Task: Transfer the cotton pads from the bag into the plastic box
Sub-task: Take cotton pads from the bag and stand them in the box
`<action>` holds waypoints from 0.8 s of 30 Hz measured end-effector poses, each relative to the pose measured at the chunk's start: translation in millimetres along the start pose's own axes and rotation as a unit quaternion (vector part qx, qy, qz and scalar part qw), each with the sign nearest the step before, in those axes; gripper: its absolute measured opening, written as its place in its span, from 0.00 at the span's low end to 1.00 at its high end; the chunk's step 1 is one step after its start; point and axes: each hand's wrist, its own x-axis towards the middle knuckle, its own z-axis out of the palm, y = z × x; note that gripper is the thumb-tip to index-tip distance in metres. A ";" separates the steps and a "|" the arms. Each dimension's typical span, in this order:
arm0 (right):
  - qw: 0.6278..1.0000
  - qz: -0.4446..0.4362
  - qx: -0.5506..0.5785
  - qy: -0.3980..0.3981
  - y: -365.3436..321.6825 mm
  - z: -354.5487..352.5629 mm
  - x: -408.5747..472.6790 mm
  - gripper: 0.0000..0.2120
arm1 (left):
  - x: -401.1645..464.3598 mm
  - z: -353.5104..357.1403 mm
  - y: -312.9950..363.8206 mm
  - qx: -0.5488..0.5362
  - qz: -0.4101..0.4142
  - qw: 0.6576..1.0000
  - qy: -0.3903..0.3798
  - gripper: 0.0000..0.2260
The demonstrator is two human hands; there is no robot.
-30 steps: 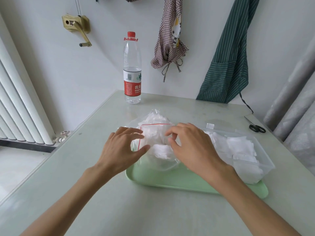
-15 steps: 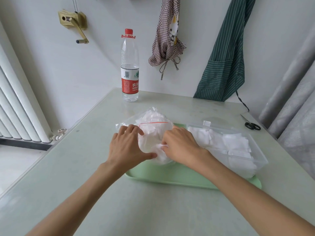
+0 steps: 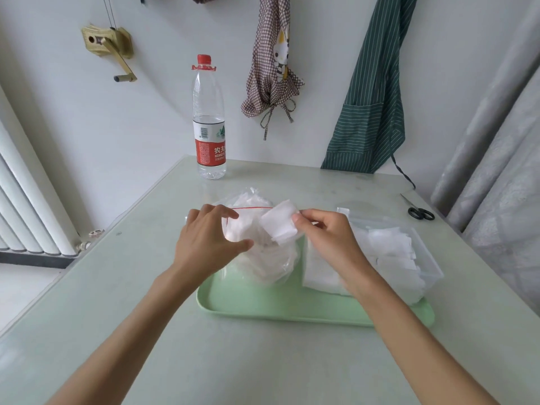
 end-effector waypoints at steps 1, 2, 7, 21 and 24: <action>0.998 0.028 0.056 -0.019 1.0 -5.5 0.4 0.08 | 0.5 0.8 6.0 -0.002 0.013 1.000 0.027 0.22; 0.992 0.051 0.111 -0.035 1.9 -8.8 0.2 0.07 | -0.8 0.8 11.8 -0.028 0.027 0.998 0.057 0.19; 0.958 0.108 0.262 -0.031 7.6 -29.1 5.0 0.06 | 0.4 4.8 58.5 -0.274 0.031 0.959 -0.070 0.23; 0.999 0.033 -0.009 0.039 25.5 -89.7 12.0 0.11 | 13.2 56.9 98.6 -0.216 0.111 0.969 -0.048 0.13; 0.996 0.086 -0.026 0.022 31.4 -88.4 13.0 0.12 | 14.1 54.7 98.5 -0.184 0.101 0.977 -0.050 0.04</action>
